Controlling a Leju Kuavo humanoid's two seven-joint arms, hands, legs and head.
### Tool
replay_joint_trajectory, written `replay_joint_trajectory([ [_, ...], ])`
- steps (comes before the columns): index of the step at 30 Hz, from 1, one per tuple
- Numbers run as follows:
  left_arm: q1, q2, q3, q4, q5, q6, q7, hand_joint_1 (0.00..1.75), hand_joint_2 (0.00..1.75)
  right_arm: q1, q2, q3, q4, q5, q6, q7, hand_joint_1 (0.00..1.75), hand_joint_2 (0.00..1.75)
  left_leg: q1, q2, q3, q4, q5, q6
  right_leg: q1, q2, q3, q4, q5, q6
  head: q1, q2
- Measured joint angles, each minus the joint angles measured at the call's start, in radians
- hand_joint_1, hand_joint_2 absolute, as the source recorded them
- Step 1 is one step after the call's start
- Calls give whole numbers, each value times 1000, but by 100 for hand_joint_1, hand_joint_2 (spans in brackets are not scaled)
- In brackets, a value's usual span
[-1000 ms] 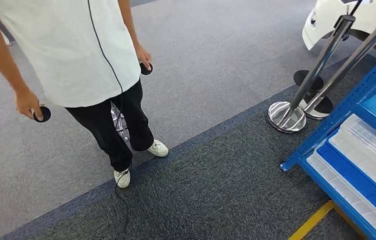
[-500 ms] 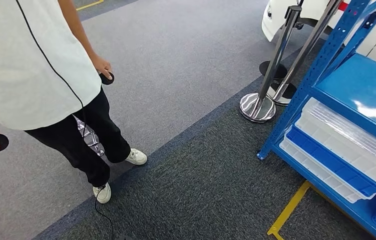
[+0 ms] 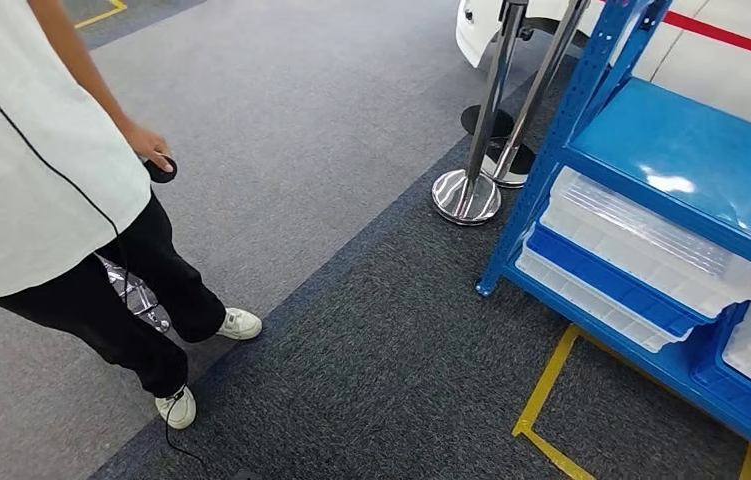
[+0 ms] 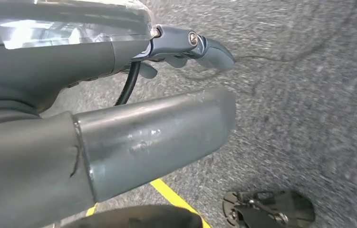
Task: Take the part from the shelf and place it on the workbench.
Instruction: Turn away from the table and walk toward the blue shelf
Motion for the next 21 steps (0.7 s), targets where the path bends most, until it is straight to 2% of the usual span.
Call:
replay_joint_trajectory([
  [1, 0, 0, 0, 0, 0, 0, 0, 0, 0, -1, 0, 0, 0, 0, 0, 0, 0, 0, -2, 9, 1, 5, -6, -6, 2, -19, 28, -54, 17, -5, 0, 0],
  [2, -1, 0, 0, 0, 0, 0, 1, 0, 0, -2, -1, 0, 0, 1, 0, 0, 0, 0, -5, 18, 2, 9, -12, -13, 5, -32, 43, -85, 23, -13, -1, 0],
  [3, -2, 0, 0, 0, -1, 0, 1, 0, 0, -3, -1, 0, 0, 2, 0, 0, 0, 0, -7, 26, 5, 10, -15, -19, 9, -36, 45, -92, 19, -21, -1, 0],
  [5, -5, 0, 0, 0, -2, -1, 2, 0, 0, -1, -1, -1, 0, 3, 0, 0, 0, 0, -7, 39, 13, 10, -21, -30, 9, -15, 43, -94, 21, -34, -2, 0],
  [6, -7, 0, 0, 0, -3, -1, 2, 0, 0, -1, 0, -1, 0, 3, 0, 0, 0, 0, -5, 30, 13, 19, -31, -35, 7, -6, 44, -96, 23, -41, -2, 0],
  [7, -8, 0, 0, 0, -3, -1, 2, 0, 0, -2, 0, -1, 0, 3, 0, 0, 0, 0, -2, 11, 3, 45, -51, -40, 4, 5, 44, -99, 26, -48, -2, 0],
  [9, -7, 0, 0, 0, -4, -1, 1, 0, 0, -5, 0, -1, 0, 3, 0, -1, 0, 0, 1, -39, -46, 158, -115, -45, 3, 25, 43, -102, 30, -58, -4, 0],
  [10, -5, 0, 0, 0, -4, -1, 1, 0, 0, -5, 0, -1, 0, 3, 0, -1, 0, 0, 1, -54, -80, 228, -145, -46, 4, 37, 42, -101, 30, -60, -4, 0],
  [11, -3, 0, 0, 0, -4, -1, 1, 0, 0, -5, 0, -2, 0, 3, 0, -1, 0, 0, 2, -61, -108, 281, -160, -46, 5, 51, 41, -101, 31, -61, -4, 0],
  [12, -1, 0, 0, 0, -4, -1, 1, 0, 0, -4, 0, -2, 0, 3, 0, -1, 0, 0, 2, -65, -122, 303, -154, -45, 7, 66, 42, -101, 31, -62, -4, 0],
  [13, 0, 0, -1, 0, -4, -1, 1, 0, 0, -4, -1, -2, 0, 3, 0, -1, 0, 0, 1, -68, -118, 284, -127, -41, 9, 80, 43, -100, 31, -62, -4, 0],
  [14, 1, 0, -1, 0, -4, -1, 1, 0, 0, -4, 0, -2, 0, 3, 0, -1, 0, 0, 1, -76, -97, 229, -86, -35, 10, 95, 46, -100, 31, -62, -4, 0],
  [16, 1, 1, 0, 0, -4, -1, 1, 0, 0, -4, 2, -3, 0, 3, 0, -1, 0, 0, -1, -119, -45, 94, -16, -17, 13, 120, 47, -98, 31, -59, -3, 0],
  [17, 1, 2, 0, 1, -4, -1, 1, 0, 0, -5, 3, -3, 0, 3, 0, -1, 0, 0, -2, -139, -29, 50, -2, -11, 12, 131, 45, -97, 32, -55, -3, 0],
  [18, -1, 3, 0, 1, -3, 0, 1, 0, 0, -4, 4, -3, 0, 3, 1, -1, 0, 0, -4, -152, -23, 29, 0, -7, 10, 141, 41, -97, 34, -49, -3, 0],
  [20, -5, 4, 0, 1, -2, 0, 1, 0, 0, -2, 4, -5, 0, 3, 1, -1, 0, 0, -3, -141, -18, 14, 2, -4, 6, 161, 34, -100, 40, -34, -4, 0],
  [21, -6, 3, 0, 1, -2, 0, 1, 0, 0, 0, 4, -6, 0, 3, 2, -1, 0, 0, -1, -130, -14, 5, 8, 0, 7, 153, 31, -96, 37, -29, -4, 0],
])
